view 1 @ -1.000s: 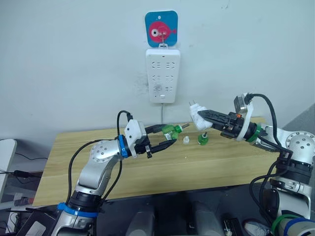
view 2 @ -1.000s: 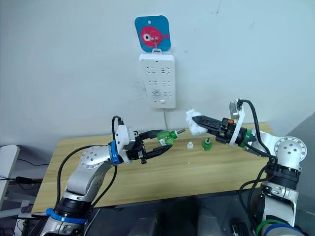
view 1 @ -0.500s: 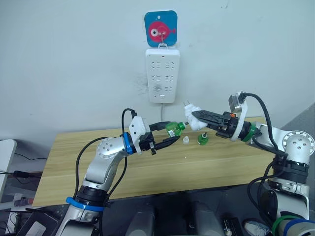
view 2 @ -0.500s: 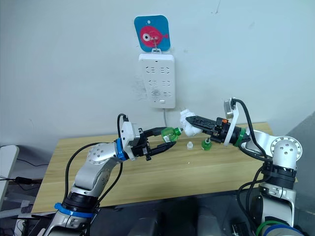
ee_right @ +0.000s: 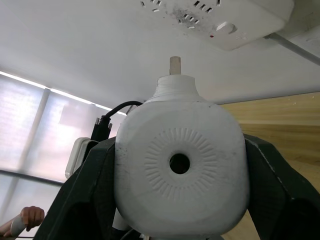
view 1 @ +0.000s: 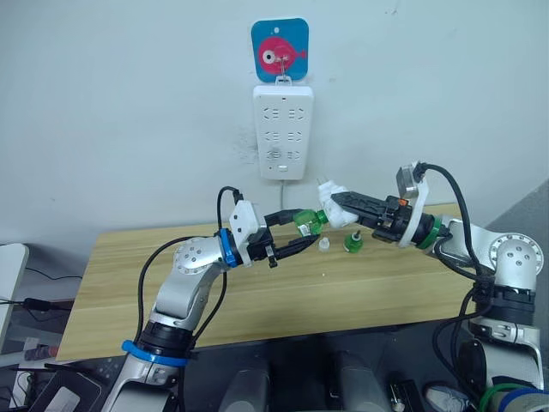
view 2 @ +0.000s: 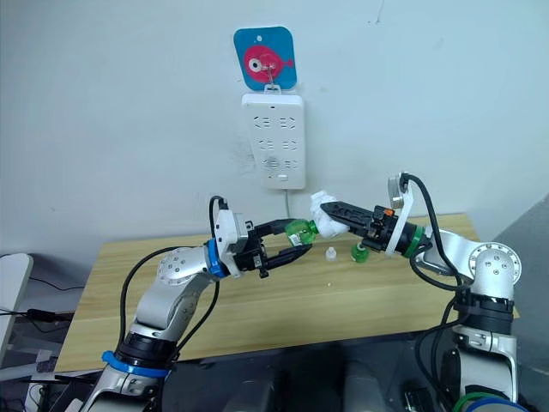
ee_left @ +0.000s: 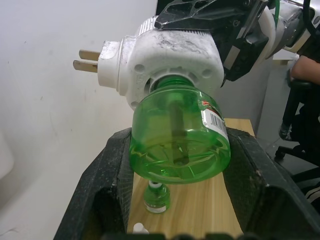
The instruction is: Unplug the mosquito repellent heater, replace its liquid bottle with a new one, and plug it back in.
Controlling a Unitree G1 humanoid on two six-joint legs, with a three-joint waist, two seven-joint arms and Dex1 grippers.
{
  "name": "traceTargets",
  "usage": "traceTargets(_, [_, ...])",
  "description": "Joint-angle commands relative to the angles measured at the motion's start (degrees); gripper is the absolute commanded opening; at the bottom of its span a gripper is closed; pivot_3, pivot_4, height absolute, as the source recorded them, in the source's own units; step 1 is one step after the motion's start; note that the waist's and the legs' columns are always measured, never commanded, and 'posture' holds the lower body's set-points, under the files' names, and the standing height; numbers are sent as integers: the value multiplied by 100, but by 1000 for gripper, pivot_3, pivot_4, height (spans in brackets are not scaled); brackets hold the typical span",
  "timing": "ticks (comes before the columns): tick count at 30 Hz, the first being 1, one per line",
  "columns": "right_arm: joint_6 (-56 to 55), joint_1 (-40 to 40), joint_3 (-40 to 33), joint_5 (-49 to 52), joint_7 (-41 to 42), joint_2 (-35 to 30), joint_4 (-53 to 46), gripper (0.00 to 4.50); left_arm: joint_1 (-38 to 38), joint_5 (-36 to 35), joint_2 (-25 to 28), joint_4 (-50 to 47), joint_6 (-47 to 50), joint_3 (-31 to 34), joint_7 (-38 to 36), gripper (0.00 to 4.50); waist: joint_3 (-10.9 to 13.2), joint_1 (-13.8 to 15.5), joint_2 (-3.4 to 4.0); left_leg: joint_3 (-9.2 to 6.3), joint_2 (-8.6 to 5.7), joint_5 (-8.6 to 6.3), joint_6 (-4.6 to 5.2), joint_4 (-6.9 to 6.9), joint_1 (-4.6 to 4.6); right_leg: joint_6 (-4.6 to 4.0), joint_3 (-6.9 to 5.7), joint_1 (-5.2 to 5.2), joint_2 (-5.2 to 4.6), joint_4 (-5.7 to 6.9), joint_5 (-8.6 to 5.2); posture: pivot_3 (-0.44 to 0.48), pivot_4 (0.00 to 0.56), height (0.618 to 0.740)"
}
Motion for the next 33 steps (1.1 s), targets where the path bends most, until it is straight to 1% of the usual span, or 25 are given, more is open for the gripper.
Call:
traceTargets(1, [-159, 61, 214, 363, -40, -52, -486, 2965, -70, 40, -99, -76, -125, -120, 5, 2197, 0, 0, 0, 0, 0, 0, 0, 0, 0, 0, -1, 0, 0, -1, 0, 38, 168, 740])
traceTargets(7, [-387, 206, 571, 930, -160, -263, -753, 2965, -60, 62, -163, -58, -154, -148, -19, 2197, 0, -2, 0, 1, 1, 0, 0, 0, 0, 0, 1, 0, 0, 0, 0, 32, 161, 740])
traceTargets(10, [-558, 270, 706, 847, -202, -322, -856, 2965, -130, 47, -209, -18, -174, -118, 21, 2197, 0, -2, 0, 2, 1, 0, 0, 0, 0, 0, 0, 1, 0, -1, 0, 28, 160, 740])
traceTargets(14, [-674, 391, 831, 928, -143, -473, -948, 4363, -135, 29, -213, -22, -178, -89, 8, 2197, 0, -6, 0, 2, 3, 0, 1, 0, 0, 0, 0, 0, 2, -1, 0, 28, 159, 740])
traceTargets(15, [-667, 447, 840, 922, -74, -564, -961, 4472, -135, 27, -202, -18, -176, -71, 3, 2197, 0, -6, 0, 1, 2, 0, 1, 0, 0, 0, -1, 0, 2, -1, 0, 30, 161, 740])
traceTargets(17, [-514, 595, 871, 665, 258, -865, -1051, 4472, -140, 19, -162, 4, -172, -20, 6, 2197, 0, 15, 0, 0, 0, 0, 1, 0, -2, 0, -1, 1, 2, -2, 0, 31, 163, 740])
traceTargets(19, [-186, 877, 1009, 155, 1043, -1367, -1409, 4472, -144, -17, -98, 21, -122, 55, 27, 2197, 0, 25, 0, 1, -3, -2, 3, 1, -3, 1, -3, 2, 4, -6, 0, 32, 162, 740])
traceTargets(21, [-60, 1107, 1085, -44, 1549, -1668, -1566, 4472, -124, -23, -38, 23, -120, 110, 44, 2197, -2, 24, -4, 0, -4, -10, 18, 2, -4, 1, -6, 3, 9, -7, 0, 35, 163, 740])
traceTargets(22, [-46, 1259, 1151, -325, 1987, -1888, -1730, 4472, -88, -48, 13, -6, -84, 156, 48, 2197, -3, 24, -4, 1, -1, -10, 18, 2, -3, 1, -6, 4, 10, -9, 0, 37, 163, 740])
traceTargets(25, [-385, 1623, 1321, -1314, 2861, -2286, -1811, 4472, 108, -107, 200, -136, 25, 353, 93, 2197, -5, 8, -4, 4, 3, -13, 23, 2, 2, 1, -4, 4, 10, -6, 0, 45, 162, 740])
traceTargets(27, [-795, 1745, 1409, -1989, 3274, -2401, -1530, 4472, 293, -152, 349, -257, 106, 495, 126, 2197, -5, 4, -3, 6, 6, -14, 26, 2, 5, 1, -3, 4, 12, -4, 0, 52, 162, 740])
traceTargets(30, [-1321, 1872, 1508, -2826, 3941, -2547, -976, 3869, 584, -248, 574, -490, 240, 685, 171, 2197, -5, 23, -4, 5, 4, -10, 18, 2, 4, 1, -4, 3, 14, -4, 0, 61, 163, 740])
traceTargets(31, [-1499, 1928, 1576, -3108, 4217, -2632, -813, 3493, 684, -280, 642, -585, 292, 747, 192, 2197, -5, 27, -4, 5, 2, -9, 17, 2, 5, 1, -4, 4, 13, -5, 0, 81, 161, 740])
traceTargets(32, [-1644, 1972, 1621, -3348, 4464, -2695, -593, 3166, 785, -315, 715, -682, 350, 819, 203, 2197, -5, 38, -4, 6, 0, -7, 14, 2, 3, 1, -3, 3, 13, -7, 0, 81, 161, 740])
traceTargets(33, [-1800, 1988, 1662, -3595, 4659, -2733, -301, 2732, 891, -345, 796, -774, 395, 897, 203, 2197, -5, 45, -5, 5, -1, -7, 12, 2, 3, 1, -4, 5, 12, -9, 0, 81, 161, 740])
